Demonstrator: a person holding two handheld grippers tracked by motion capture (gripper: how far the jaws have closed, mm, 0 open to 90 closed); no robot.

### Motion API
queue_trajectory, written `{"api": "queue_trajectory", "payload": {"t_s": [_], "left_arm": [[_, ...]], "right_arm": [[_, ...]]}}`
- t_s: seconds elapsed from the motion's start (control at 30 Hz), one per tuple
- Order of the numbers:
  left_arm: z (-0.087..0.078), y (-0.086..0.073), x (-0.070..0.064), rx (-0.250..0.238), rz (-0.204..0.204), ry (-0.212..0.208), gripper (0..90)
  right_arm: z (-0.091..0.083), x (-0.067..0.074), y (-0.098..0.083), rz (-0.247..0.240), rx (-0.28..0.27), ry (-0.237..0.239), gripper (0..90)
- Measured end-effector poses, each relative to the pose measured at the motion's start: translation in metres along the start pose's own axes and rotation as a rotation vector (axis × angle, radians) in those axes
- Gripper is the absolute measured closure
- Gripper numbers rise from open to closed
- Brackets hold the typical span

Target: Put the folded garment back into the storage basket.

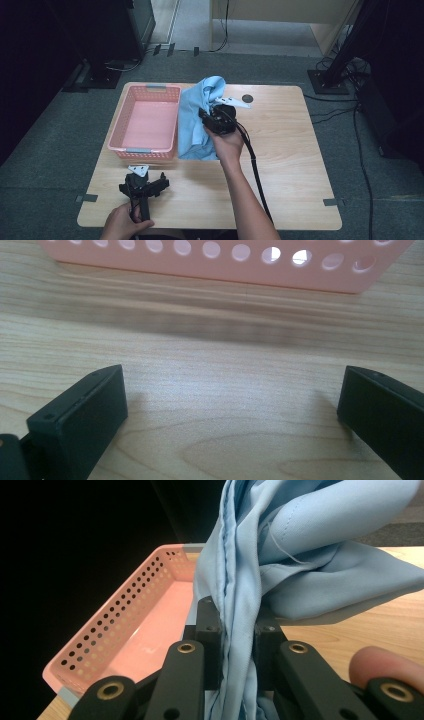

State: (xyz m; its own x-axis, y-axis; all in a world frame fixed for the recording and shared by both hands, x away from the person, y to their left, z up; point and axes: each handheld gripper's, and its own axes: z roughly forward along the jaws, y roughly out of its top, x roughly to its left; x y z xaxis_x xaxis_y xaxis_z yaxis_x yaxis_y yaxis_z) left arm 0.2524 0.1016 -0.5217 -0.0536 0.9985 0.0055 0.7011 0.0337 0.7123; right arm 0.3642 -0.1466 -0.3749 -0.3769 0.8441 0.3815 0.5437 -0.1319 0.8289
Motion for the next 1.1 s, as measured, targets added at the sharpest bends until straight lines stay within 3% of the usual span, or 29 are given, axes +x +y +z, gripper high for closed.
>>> {"api": "queue_trajectory", "payload": {"t_s": [0.53,1.1], "left_arm": [[0.000,0.000,0.000,0.000,0.000,0.000,0.0],[0.000,0.000,0.000,0.002,0.001,-0.001,0.0]], "right_arm": [[0.023,0.028,0.018,0.002,0.002,0.044,80.1],[0.058,0.056,0.020,-0.014,0.037,0.069,80.1]]}}
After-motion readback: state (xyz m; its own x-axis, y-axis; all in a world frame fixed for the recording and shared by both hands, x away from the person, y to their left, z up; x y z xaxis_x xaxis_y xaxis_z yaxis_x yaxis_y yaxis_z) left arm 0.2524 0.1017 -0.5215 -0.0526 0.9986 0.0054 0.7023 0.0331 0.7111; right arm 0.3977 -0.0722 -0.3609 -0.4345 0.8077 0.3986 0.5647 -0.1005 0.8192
